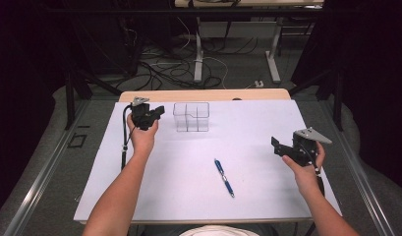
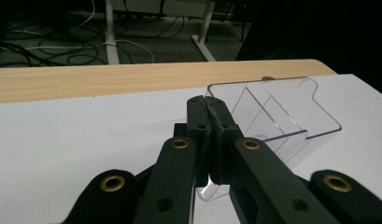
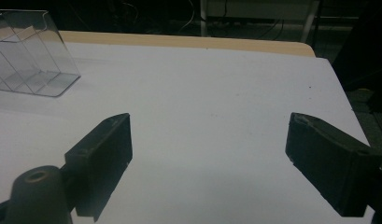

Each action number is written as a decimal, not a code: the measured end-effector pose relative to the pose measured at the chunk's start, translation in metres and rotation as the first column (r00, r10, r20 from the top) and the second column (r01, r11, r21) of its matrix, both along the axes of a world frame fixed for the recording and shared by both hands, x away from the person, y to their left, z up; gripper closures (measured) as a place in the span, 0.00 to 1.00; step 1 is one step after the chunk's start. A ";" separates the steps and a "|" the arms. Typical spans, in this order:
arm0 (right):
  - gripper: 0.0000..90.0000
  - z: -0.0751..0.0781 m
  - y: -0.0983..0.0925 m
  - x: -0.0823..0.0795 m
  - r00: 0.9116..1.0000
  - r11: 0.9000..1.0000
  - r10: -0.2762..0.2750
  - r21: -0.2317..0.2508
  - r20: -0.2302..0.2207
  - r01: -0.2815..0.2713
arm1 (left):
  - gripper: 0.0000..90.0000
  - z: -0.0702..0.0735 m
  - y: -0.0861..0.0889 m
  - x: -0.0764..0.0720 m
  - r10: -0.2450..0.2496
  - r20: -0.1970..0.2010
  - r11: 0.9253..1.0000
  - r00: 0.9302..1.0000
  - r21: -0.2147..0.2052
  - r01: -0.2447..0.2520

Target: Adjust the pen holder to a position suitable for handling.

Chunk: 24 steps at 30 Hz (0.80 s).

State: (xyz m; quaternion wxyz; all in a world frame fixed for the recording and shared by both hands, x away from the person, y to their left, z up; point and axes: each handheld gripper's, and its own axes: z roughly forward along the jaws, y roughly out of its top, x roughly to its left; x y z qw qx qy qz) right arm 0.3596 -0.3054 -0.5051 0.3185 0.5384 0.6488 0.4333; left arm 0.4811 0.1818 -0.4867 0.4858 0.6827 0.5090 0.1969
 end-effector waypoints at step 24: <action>0.16 -0.005 0.002 0.002 1.000 1.000 0.005 0.018 -0.010 -0.005 | 0.99 -0.029 -0.004 0.032 -0.016 -0.063 0.999 0.998 -0.038 0.013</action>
